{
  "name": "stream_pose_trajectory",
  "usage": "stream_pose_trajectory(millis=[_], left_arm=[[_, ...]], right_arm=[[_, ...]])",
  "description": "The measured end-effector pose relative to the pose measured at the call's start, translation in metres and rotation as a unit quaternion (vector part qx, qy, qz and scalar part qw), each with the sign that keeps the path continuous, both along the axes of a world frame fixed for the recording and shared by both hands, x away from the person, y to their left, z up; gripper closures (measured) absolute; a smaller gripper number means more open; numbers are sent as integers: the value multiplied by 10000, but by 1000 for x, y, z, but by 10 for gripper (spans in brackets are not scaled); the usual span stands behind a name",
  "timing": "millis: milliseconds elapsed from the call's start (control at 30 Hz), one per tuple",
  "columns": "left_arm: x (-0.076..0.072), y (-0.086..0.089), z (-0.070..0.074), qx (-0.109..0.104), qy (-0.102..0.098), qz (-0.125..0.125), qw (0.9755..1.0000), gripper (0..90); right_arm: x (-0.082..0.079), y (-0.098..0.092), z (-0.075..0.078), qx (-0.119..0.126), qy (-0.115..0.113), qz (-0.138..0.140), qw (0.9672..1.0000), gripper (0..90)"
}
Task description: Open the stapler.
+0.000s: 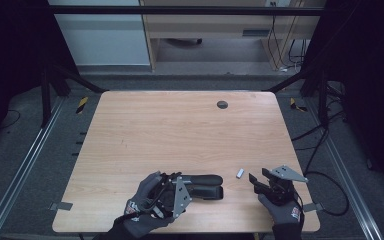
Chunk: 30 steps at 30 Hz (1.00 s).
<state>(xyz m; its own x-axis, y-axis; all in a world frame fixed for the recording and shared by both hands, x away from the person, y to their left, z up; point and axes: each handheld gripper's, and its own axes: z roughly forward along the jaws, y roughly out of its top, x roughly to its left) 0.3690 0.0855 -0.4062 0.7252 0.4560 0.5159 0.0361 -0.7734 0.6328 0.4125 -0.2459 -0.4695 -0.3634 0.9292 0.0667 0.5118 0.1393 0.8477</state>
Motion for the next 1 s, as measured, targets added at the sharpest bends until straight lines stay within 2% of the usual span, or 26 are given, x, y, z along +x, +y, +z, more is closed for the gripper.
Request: stream_pose_trajectory(millis=[333,500,567,633,733,800,833,900,1000], left_arm=[[-1,-10,-6,174,-155,-45,9997,363],[-3,-17,-8,344,-312,-74,9989,356],[-3,-19,-8,476,-382,-90,9981,355],[-3,-22,-9,440,-408,-94,9982,353],[-3,-26,-10,588,-499,-97,9970,351],[-3,-28,-11,597,-561,-106,9966,350],[-3,-29,-11,722,-583,-113,9956,350],[-4,-32,-13,701,-629,-126,9955,350],[-4,-36,-15,861,-718,-152,9936,346]], right_arm=[[0,0,0,-1,8,-3,10000,442],[0,0,-1,17,15,-1,10000,443],[0,0,0,15,15,0,10000,442],[0,0,0,10,15,1,10000,442],[0,0,-1,12,16,-1,10000,443],[0,0,0,20,16,0,10000,444],[0,0,0,24,15,0,10000,444],[0,0,-1,25,17,4,10000,445],[0,0,-1,26,16,3,10000,452]])
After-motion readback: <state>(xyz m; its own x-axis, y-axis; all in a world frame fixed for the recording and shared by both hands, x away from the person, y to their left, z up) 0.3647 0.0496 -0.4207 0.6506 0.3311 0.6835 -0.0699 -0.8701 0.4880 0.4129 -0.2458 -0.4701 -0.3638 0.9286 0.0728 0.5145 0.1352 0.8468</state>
